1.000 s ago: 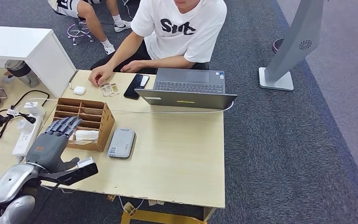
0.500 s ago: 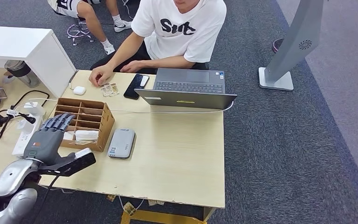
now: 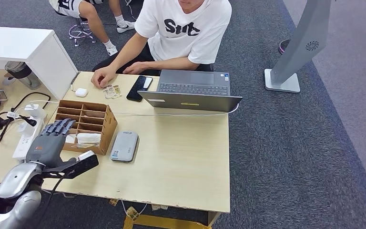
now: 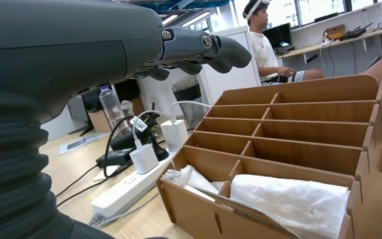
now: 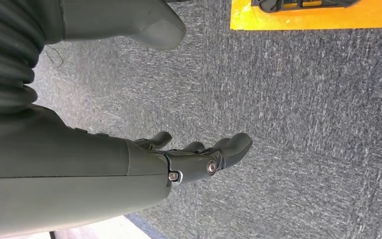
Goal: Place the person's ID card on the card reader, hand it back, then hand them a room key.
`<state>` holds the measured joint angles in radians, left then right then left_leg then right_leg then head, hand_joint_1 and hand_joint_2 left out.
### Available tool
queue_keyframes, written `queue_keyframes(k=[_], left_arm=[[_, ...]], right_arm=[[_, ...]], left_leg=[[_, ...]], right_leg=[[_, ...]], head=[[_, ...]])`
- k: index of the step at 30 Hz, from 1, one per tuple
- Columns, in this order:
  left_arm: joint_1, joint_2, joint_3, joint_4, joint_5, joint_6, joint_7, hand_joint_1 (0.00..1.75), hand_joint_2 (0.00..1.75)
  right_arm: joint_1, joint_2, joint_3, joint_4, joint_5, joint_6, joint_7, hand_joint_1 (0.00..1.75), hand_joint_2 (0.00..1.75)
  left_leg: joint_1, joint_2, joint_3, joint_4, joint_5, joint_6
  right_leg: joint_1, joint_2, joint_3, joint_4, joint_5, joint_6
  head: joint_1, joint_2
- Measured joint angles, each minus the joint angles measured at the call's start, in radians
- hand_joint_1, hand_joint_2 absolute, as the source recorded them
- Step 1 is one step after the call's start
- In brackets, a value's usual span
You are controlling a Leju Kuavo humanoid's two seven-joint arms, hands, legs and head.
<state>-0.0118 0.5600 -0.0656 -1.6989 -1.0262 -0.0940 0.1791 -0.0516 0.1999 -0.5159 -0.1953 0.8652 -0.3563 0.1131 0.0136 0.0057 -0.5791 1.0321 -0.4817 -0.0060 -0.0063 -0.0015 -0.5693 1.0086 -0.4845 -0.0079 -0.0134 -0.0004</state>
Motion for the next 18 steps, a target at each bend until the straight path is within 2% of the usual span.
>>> queue_keyframes(k=[6, 18], left_arm=[[-0.008, -0.013, -0.003, 0.02, -0.057, 0.022, 0.017, 0.0, 1.75], [-0.029, -0.041, -0.006, 0.083, -0.064, 0.023, 0.017, 0.0, 1.75]], right_arm=[[-0.001, 0.002, -0.005, 0.0, 0.003, 0.002, -0.001, 0.0, 1.75], [-0.001, 0.005, -0.006, 0.0, 0.009, 0.003, -0.003, 0.0, 1.75]], left_leg=[[0.0, 0.0, 0.0, 0.0, 0.0, 0.0], [0.0, 0.0, 0.0, 0.0, 0.0, 0.0]], right_leg=[[0.0, 0.0, 0.0, 0.0, 0.0, 0.0], [0.0, 0.0, 0.0, 0.0, 0.0, 0.0]], head=[[0.0, 0.0], [0.0, 0.0]])
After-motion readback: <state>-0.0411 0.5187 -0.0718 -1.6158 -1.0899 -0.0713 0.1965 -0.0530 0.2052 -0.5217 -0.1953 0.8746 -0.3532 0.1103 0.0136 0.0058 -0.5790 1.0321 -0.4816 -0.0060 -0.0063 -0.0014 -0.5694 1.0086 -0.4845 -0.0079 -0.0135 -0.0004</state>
